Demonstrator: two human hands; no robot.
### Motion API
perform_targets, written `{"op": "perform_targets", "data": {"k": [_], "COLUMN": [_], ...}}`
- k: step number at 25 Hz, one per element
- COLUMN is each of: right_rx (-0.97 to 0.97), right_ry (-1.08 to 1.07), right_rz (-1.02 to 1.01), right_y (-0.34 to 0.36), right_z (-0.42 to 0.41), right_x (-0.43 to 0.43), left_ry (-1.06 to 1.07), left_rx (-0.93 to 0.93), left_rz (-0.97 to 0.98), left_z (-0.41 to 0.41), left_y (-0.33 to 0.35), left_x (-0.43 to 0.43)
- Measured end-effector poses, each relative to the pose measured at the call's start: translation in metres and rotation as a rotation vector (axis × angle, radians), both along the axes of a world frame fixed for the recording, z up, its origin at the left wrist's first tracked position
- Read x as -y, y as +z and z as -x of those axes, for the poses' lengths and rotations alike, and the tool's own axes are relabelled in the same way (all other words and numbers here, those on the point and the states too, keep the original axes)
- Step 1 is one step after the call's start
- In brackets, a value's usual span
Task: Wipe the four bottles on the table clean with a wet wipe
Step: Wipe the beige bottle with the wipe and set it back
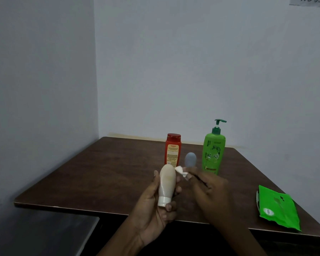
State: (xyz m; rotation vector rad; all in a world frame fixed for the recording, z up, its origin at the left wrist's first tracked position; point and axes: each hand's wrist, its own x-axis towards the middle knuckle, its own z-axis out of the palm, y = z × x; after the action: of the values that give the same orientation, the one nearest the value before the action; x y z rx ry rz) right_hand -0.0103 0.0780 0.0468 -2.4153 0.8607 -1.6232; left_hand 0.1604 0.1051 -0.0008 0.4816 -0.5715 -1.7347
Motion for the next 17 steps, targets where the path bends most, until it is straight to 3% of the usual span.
{"op": "perform_targets", "data": {"k": [2, 7, 11, 14, 17], "right_rx": [-0.047, -0.238, 0.021, 0.021, -0.229], "right_ry": [-0.063, 0.091, 0.239, 0.047, 0.025], "right_rz": [0.045, 0.098, -0.133, -0.012, 0.248], "right_y": [-0.007, -0.022, -0.009, -0.016, -0.036], "right_z": [-0.009, -0.015, -0.007, -0.008, -0.006], "right_x": [0.001, -0.015, -0.014, -0.009, -0.012], "left_ry": [-0.049, -0.025, 0.101, 0.185, 0.248], "left_rx": [-0.020, -0.075, 0.006, 0.092, 0.167], "left_rz": [0.049, 0.056, 0.023, 0.009, -0.028], "left_z": [0.006, 0.006, 0.004, 0.004, 0.003], "left_y": [-0.001, 0.005, 0.013, 0.016, 0.020], "left_x": [-0.003, -0.007, -0.009, -0.008, -0.010]}}
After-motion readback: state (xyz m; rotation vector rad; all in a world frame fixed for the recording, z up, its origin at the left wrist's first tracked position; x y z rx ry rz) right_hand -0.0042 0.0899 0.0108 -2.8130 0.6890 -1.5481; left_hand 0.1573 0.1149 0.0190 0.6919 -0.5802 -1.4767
